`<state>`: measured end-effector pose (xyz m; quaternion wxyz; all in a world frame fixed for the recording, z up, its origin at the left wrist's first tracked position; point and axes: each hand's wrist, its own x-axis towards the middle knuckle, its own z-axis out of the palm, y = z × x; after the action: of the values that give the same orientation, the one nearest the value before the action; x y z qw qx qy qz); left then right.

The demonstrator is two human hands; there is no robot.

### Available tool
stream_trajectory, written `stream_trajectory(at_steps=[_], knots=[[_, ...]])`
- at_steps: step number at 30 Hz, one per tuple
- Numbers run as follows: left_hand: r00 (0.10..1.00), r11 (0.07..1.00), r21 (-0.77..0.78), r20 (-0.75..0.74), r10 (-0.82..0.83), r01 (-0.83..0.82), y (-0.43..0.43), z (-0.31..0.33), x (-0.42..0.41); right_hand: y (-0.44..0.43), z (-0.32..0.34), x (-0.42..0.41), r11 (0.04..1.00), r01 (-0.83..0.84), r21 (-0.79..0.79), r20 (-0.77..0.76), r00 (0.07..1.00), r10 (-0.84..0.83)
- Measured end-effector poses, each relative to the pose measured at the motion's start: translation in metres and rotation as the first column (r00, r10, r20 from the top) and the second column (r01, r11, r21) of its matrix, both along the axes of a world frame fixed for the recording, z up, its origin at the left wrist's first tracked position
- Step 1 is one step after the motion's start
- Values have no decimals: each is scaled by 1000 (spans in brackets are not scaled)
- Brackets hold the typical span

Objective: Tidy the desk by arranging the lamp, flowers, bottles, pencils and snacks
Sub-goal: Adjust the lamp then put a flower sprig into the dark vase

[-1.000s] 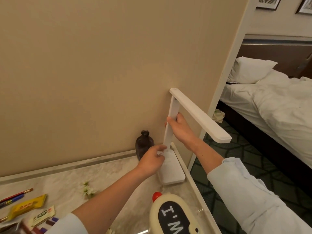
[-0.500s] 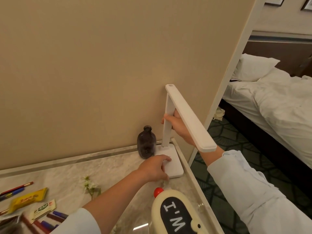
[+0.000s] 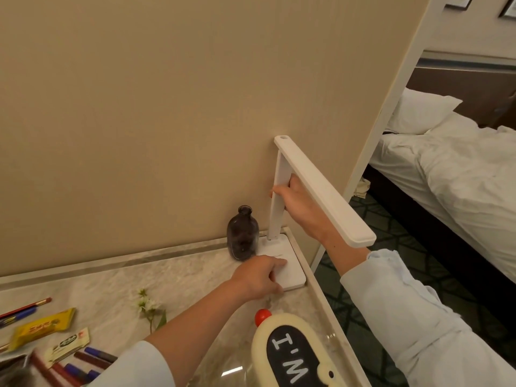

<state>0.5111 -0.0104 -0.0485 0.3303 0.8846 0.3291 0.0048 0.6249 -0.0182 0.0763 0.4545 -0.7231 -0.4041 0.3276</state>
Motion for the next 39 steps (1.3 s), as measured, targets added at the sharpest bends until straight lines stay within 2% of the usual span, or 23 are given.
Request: stream_trajectory(at_steps=[4,8,10,14,18,20,24,29,34,39], knots=[[999,999,-39,-23,-28,27,2,1,-3,-6,-3,-3,999,-8,-32,41,999,9],[999,992,-121,-11,-38,37,4,9,-14,-24,-14,-5,998,58,-15,-42,997,-58],[1000,990,-144,29,-8,12,2,16,-22,-35,-19,-9,996,84,-35,-65,994,-86],[986,978,-184,116,116,-94,-7,32,-44,-60,-28,-23,991,126,-34,-11,992,-127],[949,963,-189,215,231,-192,-21,49,-75,-82,-33,-47,995,7,-104,-31,999,-10],[925,950,-213,255,281,-230,-29,58,-95,-89,-31,-64,989,-71,-131,17,997,74],[877,916,-257,296,378,-308,-42,72,-144,-96,-17,-104,986,-170,-1,91,981,169],[819,870,-296,317,479,-395,-51,69,-214,-104,-17,-160,954,-298,45,41,954,296],[786,852,-280,336,519,-443,-68,38,-264,-128,-55,-201,942,-325,80,62,945,321],[821,874,-162,299,486,-458,-86,6,-276,-154,-101,-221,973,-231,4,153,962,228]])
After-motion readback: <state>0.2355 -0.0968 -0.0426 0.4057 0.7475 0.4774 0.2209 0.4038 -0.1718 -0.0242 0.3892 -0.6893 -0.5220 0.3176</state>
